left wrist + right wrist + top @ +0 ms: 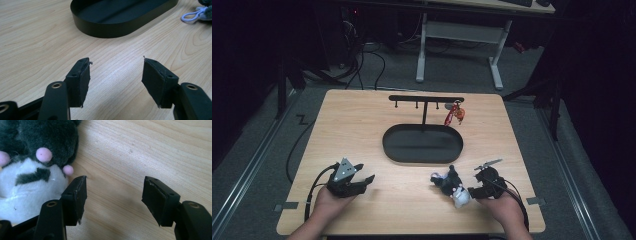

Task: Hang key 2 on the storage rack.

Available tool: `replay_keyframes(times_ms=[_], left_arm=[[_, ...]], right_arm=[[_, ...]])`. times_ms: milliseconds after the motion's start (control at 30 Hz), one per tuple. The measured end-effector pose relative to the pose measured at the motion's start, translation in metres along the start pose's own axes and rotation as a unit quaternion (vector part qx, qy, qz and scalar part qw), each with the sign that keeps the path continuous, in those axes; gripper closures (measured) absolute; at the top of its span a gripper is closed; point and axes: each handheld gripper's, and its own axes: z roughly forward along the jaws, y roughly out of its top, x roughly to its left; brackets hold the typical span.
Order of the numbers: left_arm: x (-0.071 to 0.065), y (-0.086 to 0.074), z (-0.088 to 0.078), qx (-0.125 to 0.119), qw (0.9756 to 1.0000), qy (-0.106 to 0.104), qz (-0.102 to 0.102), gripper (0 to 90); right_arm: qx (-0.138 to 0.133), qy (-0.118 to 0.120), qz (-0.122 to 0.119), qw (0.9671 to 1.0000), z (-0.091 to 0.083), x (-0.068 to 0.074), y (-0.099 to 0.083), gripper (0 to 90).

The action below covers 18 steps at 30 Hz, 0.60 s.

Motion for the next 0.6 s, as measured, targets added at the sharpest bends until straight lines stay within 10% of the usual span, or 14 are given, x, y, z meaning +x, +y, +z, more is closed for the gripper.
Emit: replay_keyframes(times_ms=[600], left_arm=[[-0.005,-0.001,-0.002,0.008,0.9999,0.006,0.014,39.0]], right_arm=[[0.075,0.01,-0.012,0.9971,-0.018,-0.002,0.021,33.0]])
